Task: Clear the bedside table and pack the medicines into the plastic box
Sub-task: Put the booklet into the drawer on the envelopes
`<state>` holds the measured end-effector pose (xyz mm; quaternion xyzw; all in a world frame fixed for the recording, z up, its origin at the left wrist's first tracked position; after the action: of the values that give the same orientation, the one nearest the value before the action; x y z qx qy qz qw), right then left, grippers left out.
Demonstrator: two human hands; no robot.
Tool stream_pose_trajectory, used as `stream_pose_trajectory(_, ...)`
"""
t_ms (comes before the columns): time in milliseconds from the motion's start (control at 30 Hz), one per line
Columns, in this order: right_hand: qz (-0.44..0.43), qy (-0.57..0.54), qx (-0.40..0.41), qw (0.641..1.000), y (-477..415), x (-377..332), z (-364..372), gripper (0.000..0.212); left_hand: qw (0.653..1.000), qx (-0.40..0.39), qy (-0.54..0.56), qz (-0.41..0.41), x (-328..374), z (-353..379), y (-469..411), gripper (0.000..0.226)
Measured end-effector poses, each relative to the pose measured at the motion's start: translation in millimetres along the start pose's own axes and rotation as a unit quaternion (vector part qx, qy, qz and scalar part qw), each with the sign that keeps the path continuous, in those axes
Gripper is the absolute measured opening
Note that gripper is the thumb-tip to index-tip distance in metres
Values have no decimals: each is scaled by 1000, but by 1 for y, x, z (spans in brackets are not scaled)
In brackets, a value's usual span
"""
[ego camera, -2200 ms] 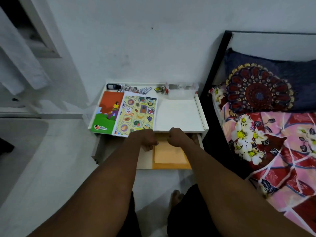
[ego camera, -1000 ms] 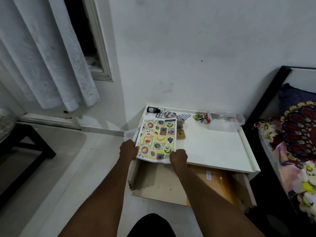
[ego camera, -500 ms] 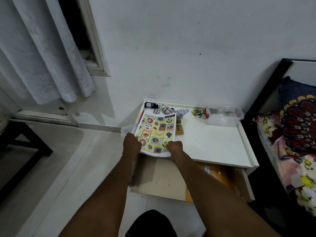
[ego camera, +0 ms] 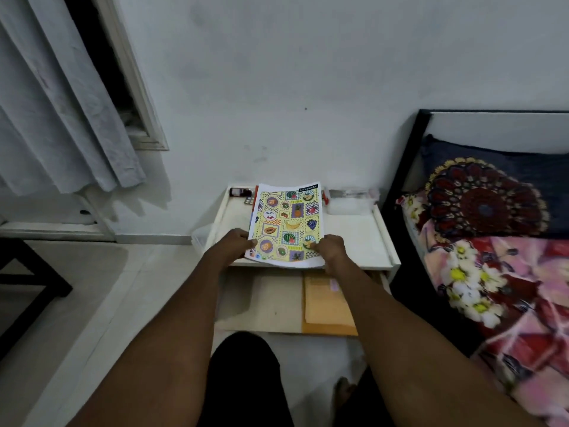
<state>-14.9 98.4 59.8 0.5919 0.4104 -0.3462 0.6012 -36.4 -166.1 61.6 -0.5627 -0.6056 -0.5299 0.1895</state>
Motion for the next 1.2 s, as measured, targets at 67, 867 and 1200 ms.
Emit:
stream_pose_trajectory(67, 20, 21, -2, 1000, 22, 4, -21, 14, 999, -29, 26, -4, 7, 26, 12, 27)
stream_pose_trajectory(867, 273, 341, -130, 890, 17, 127, -101, 57, 939, -224, 132, -227, -82, 228, 4, 26)
stream_pose_trajectory(1200, 232, 350, 58, 906, -116, 189, -139, 35, 986, -90, 77, -115, -125, 244, -141, 32)
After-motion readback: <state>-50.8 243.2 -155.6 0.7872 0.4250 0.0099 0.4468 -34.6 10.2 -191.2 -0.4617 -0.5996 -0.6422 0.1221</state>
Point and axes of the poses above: each hand's wrist, its own y-axis away from the middle knuckle, its own z-axis out of the palm, x = y × z, the point moved 9 cm from there along -y, towards the middle knuckle, and after that the axes turned 15 degrees about -x, right-handed, at the moved point
